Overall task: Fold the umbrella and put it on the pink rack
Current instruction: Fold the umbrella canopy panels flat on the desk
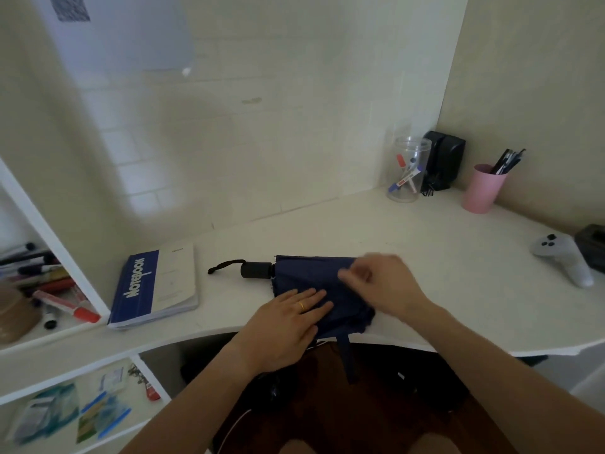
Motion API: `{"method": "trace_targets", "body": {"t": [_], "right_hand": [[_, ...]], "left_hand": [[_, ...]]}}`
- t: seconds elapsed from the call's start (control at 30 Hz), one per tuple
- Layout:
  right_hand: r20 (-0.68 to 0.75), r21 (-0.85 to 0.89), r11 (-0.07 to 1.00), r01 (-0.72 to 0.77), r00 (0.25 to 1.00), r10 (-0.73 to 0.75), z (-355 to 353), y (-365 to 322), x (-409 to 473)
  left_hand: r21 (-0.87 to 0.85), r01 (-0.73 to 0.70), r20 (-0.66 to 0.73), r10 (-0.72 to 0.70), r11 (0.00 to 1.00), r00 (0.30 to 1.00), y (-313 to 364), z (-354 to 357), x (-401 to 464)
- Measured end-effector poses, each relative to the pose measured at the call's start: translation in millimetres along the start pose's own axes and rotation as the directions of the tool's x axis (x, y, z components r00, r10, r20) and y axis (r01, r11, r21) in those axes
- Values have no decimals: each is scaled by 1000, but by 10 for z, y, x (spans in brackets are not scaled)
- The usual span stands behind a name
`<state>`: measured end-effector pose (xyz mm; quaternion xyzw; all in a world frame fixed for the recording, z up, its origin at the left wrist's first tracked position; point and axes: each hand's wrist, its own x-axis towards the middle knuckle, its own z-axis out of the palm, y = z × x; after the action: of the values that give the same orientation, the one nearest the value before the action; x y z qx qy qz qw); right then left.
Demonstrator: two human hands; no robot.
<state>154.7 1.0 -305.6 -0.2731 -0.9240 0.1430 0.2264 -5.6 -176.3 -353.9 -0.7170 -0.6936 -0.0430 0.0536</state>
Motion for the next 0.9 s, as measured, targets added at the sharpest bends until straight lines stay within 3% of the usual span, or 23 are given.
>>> {"method": "trace_targets", "body": {"t": [0.03,0.07,0.17,0.23,0.4,0.47,0.53,0.57,0.67,0.7,0.9], "right_hand": [[-61,63,994,-85,994,89,-44,33,189],[-26,88,982,-168,985,170,-82,66,378],[401,128,913,-387,862,310,-77,145,732],[509,217,881,-420,819,265,-64,167,807],[355,413,866,-283,925,134,-40,181,784],[227,626,730,-273,960,165,-84,185,766],[208,701,655,-281,960,189,-159,214,788],[259,652,696,-299,952,167,-190,210,798],[477,294,909,-295,870,128,-88,168,763],[485,240,932,-271,865,127,-47,148,754],[258,478,839,-260,955,148,-29,97,684]], "left_hand": [[11,-8,-11,8,1000,1000,3,-11,15],[16,-7,-22,8,1000,1000,10,-15,27],[-9,3,-41,-4,1000,999,44,-19,34],[-47,19,-53,-21,999,998,54,9,11],[-124,39,-55,-46,991,997,63,64,-62],[-134,37,-57,-45,990,997,66,69,-63],[-140,42,-58,-50,989,997,73,73,-67],[-142,39,-59,-48,989,997,78,69,-72],[-138,35,-68,-45,990,997,94,70,-80],[-136,39,-68,-49,990,996,101,65,-80],[-152,36,-72,-47,988,996,99,61,-103]]}}
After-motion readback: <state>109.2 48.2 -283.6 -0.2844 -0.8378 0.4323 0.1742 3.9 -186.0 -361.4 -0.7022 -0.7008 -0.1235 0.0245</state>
